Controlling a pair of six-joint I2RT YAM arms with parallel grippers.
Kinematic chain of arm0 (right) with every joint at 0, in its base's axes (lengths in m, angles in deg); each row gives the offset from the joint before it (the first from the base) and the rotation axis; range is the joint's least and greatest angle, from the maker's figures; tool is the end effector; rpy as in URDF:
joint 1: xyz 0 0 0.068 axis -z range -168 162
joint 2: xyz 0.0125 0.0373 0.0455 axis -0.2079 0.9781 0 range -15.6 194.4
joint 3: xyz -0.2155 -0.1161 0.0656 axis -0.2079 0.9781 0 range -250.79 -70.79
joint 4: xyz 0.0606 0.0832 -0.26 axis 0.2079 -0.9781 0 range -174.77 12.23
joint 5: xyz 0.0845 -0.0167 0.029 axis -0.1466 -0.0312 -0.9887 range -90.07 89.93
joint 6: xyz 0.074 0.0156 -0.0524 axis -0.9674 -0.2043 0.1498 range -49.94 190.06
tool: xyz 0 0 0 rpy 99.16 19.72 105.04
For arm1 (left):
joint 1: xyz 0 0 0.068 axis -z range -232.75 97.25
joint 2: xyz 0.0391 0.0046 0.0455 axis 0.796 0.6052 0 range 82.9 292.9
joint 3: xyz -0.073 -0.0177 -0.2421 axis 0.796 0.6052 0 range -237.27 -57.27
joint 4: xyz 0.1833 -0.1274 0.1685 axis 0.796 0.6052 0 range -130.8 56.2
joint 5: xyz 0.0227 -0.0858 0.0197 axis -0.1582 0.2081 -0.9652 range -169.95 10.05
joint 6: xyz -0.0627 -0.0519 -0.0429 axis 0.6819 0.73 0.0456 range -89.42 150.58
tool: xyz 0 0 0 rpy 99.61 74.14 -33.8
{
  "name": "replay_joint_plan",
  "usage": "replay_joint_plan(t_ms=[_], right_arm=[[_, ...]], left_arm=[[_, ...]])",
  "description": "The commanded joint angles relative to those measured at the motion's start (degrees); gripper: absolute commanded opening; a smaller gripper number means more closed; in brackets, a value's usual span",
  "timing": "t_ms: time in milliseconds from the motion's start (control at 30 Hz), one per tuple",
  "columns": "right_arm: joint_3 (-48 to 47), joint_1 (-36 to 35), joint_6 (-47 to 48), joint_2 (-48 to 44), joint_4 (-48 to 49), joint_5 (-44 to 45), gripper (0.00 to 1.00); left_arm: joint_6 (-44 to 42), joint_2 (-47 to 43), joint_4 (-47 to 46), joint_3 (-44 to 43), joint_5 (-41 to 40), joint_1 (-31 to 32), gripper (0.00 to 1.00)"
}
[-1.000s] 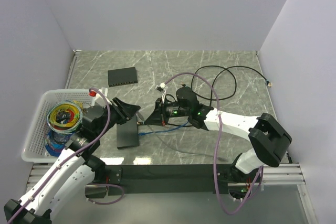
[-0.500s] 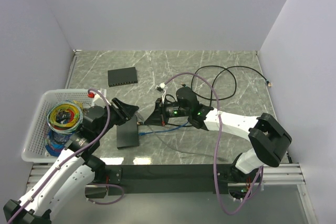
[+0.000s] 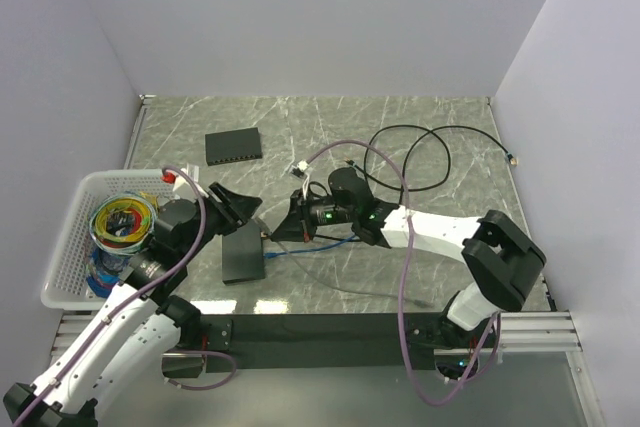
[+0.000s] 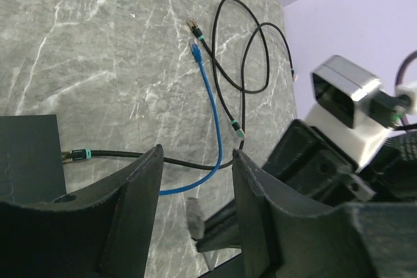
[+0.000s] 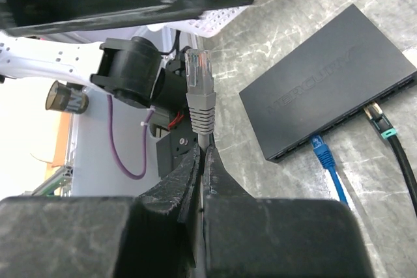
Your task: Insert the plug into the switch port
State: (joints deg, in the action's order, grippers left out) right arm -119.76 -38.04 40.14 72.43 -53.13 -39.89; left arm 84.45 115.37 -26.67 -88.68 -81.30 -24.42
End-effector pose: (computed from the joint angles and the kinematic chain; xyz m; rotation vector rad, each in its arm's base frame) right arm 0.2085 0.3312 0.2032 -0.9041 1.8747 1.5544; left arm 0.2040 -0.1077 0.2585 -0.4484 1.8994 -0.9641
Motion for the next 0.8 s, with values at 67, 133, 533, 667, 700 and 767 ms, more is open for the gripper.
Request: replay_joint_plan(t_ms=[67, 133, 533, 667, 700, 767], right_arm=[[-5.6, -0.3, -0.1, 2.4, 2.8, -1.1, 0.0], [-6.3, -0.4, -0.9, 3.1, 3.4, -1.9, 0.0], [-9.6, -0.4, -2.2, 5.6, 4.4, -3.3, 0.0], [-9.4, -0.4, -2.2, 6.0, 4.4, -3.3, 0.0], [-9.4, -0.4, -2.2, 6.0, 4.3, -3.2, 0.0], [-9.4, -0.4, -2.0, 6.0, 4.0, -3.0, 0.0]], left_arm=[[-1.4, 0.3, -0.2, -3.8, 0.8, 0.3, 0.51], [-1.5, 0.4, 1.2, -4.2, 0.6, 0.3, 0.49], [-0.8, -0.5, 3.4, -3.9, 0.0, 0.3, 0.36], [-0.7, -0.3, 3.0, -4.1, 0.4, 0.3, 0.23], [-0.8, -0.1, 2.9, -4.2, 0.5, 0.3, 0.18], [-1.0, 0.5, 2.7, -4.4, 0.6, 0.3, 0.11]])
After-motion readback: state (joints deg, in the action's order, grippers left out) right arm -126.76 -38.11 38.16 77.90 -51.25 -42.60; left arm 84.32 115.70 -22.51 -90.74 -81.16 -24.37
